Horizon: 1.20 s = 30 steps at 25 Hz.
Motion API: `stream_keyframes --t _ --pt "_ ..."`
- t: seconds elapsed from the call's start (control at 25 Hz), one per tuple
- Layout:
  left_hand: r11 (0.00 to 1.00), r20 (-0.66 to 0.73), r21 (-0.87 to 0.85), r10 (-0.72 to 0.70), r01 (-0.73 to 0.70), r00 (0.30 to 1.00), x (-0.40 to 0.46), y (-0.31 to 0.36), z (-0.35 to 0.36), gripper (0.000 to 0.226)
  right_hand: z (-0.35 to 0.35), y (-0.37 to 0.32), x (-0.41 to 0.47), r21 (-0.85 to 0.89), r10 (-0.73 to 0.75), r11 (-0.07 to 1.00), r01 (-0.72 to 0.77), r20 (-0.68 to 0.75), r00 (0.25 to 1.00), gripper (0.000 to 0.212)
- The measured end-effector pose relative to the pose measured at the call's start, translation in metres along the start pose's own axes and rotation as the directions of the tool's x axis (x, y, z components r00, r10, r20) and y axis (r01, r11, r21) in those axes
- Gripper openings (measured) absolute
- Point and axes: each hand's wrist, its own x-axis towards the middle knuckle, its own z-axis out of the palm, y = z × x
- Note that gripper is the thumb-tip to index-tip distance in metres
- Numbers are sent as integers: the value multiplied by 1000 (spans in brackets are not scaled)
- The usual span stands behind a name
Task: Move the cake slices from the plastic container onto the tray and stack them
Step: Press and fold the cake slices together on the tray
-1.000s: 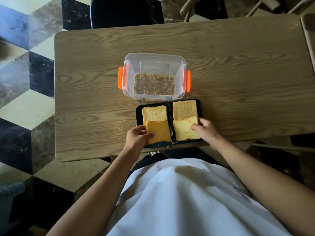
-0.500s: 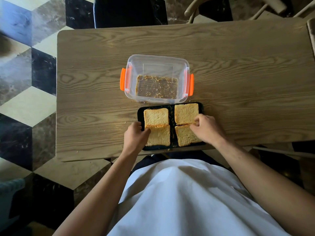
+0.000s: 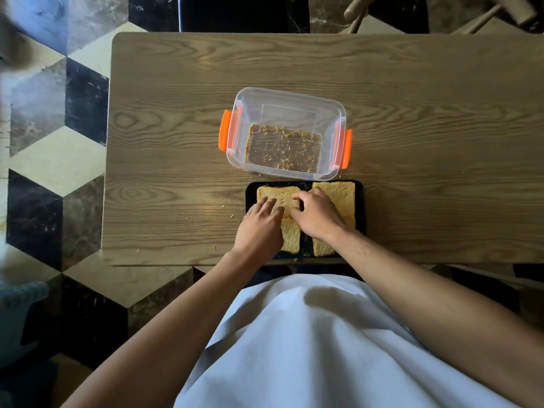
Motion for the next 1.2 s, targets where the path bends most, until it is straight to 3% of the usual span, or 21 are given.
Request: stream_keyframes --t 0.28,1.2 --pt "998 74 55 11 -15 997 5 -6 14 71 9 0 1 20 11 1000 -11 6 1000 43" --pt "995 -19 -45 -93 92 995 15 -15 11 58 23 -17 3 47 -54 997 54 6 999 54"
